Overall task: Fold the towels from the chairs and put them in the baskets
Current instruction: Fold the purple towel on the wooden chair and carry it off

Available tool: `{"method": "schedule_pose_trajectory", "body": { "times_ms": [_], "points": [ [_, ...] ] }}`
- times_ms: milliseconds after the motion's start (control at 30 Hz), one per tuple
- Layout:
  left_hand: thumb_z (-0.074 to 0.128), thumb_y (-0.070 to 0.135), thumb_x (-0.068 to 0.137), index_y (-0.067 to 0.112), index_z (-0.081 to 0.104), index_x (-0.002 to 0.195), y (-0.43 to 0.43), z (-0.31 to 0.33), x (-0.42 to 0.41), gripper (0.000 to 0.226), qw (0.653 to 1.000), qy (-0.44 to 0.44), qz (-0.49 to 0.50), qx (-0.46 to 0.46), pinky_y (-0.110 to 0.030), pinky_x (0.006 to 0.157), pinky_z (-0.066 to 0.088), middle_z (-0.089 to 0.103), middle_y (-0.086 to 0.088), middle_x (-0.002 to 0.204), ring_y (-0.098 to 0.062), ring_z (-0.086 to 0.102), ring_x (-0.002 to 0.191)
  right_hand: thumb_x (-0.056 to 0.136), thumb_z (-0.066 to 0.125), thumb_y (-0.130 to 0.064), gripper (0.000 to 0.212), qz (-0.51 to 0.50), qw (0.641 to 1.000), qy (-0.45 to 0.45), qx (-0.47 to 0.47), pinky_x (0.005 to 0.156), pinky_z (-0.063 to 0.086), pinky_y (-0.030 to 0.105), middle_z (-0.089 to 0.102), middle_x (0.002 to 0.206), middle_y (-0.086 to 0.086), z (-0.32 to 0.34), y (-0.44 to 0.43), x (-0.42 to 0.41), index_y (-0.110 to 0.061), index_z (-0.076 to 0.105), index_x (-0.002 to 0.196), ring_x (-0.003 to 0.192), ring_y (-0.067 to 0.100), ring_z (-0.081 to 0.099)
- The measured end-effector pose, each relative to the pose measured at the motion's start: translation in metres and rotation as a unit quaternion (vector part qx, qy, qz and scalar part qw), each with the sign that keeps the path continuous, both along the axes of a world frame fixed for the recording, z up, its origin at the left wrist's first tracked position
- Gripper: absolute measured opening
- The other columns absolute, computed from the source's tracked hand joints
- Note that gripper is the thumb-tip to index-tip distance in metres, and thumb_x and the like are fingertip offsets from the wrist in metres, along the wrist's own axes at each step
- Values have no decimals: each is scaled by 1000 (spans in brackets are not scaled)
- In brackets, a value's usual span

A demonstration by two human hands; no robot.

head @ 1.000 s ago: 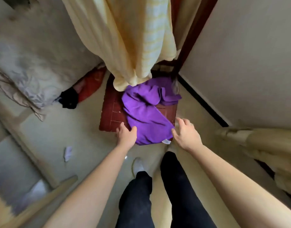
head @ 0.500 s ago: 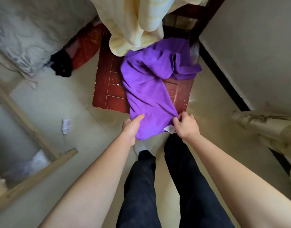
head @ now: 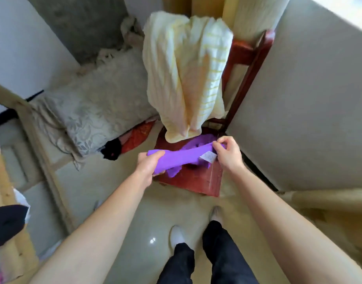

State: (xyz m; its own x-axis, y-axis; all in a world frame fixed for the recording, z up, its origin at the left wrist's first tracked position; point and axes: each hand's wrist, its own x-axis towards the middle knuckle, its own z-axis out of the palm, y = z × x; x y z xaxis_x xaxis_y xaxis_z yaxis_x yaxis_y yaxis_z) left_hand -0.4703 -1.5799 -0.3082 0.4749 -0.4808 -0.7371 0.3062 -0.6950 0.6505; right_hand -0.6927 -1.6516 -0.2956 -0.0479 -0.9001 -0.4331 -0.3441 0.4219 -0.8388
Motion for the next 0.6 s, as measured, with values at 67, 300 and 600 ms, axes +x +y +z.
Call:
{"method": "schedule_pose_trajectory", "body": {
  "times_ms": [67,300,600],
  "points": [
    [75,20,83,12,57,94,-7,49,10,22,999,1,9,-38,-19,35,40,59,-10,79,-17,54,53,92,64,-18,12,-19,998,-36,-45,62,56,32,60,84,-3,54,-10,6,-26,57,85,66,13,57],
    [72,18,86,19,55,108,-11,214,26,28,978,-72,-24,-195,-13,33,19,49,-3,72,-13,31,48,95,64,-17,5,-7,971,-90,-221,61,57,27,65,89,0,224,-13,5,-20,64,99,70,7,61],
    [72,4,86,14,59,98,21,328,9,21,907,27,36,-419,-18,42,21,53,5,71,-5,34,49,100,59,-16,19,28,940,-229,-252,58,51,17,68,100,3,312,-8,-20,-17,68,116,71,6,61]
  ]
}}
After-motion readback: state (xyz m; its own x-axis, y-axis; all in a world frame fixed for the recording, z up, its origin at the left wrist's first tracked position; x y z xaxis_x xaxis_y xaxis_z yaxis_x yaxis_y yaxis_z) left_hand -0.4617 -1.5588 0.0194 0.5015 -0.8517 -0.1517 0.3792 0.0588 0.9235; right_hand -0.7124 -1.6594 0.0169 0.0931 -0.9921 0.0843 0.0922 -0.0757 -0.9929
